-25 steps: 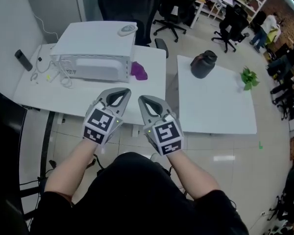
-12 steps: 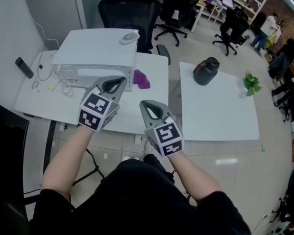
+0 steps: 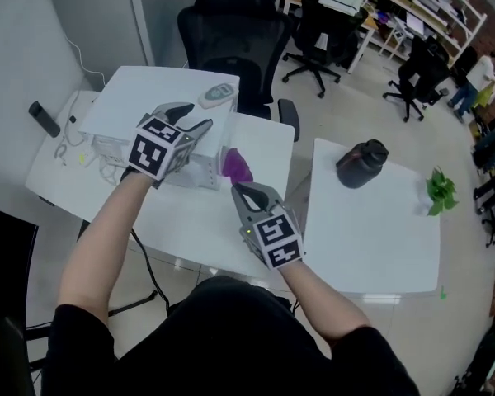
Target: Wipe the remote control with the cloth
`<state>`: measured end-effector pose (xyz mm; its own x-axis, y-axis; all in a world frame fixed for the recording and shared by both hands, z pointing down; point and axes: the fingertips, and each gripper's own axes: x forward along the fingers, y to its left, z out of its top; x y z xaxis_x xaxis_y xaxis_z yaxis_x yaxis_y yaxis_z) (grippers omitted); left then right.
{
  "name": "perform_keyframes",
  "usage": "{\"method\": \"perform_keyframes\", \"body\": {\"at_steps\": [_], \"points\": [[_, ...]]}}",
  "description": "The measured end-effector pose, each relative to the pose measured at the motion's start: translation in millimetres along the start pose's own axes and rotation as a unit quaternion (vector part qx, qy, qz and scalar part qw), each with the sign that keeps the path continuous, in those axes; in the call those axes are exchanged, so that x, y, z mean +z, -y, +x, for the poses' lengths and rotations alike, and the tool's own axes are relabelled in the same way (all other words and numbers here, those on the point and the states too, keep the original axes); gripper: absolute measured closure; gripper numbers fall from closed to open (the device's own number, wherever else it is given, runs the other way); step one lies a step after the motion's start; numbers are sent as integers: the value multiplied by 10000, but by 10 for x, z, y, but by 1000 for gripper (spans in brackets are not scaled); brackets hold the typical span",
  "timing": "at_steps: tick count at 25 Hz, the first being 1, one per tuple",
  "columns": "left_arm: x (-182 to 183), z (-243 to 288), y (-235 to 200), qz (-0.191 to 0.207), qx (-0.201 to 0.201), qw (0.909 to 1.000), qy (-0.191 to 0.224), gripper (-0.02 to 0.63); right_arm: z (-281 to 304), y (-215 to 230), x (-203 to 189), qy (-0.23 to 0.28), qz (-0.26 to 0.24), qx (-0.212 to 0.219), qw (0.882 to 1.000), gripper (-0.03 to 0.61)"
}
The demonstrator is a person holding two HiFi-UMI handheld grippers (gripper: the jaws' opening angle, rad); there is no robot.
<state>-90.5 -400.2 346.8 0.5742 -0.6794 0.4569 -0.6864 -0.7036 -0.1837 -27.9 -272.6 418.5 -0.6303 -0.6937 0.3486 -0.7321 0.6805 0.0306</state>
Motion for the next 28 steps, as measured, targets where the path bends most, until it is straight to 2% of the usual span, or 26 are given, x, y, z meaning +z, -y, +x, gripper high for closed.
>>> {"method": "perform_keyframes", "body": {"at_steps": [6,15,21,23,28], "points": [[-65,747,-480,-37,90,9976,-692,321,265,505,-185,-125,216,331,9991,532],[-286,1364,-636,46,-210,9905,-1355,313,428,867,-399,-209,521,561,9968,532],[-340,1415,-626,-401,-567,9877,-1400,324,521,968,-469,-209,642,635,9957,532],[-336,1403,-602,-385,-578,9881,-1369,350,553,989,-485,-217,677,649,9954,532],[-301,1371,-593,-186,-427,9907,-1282,353,722,1117,-595,-321,676,490,9960,530]]}}
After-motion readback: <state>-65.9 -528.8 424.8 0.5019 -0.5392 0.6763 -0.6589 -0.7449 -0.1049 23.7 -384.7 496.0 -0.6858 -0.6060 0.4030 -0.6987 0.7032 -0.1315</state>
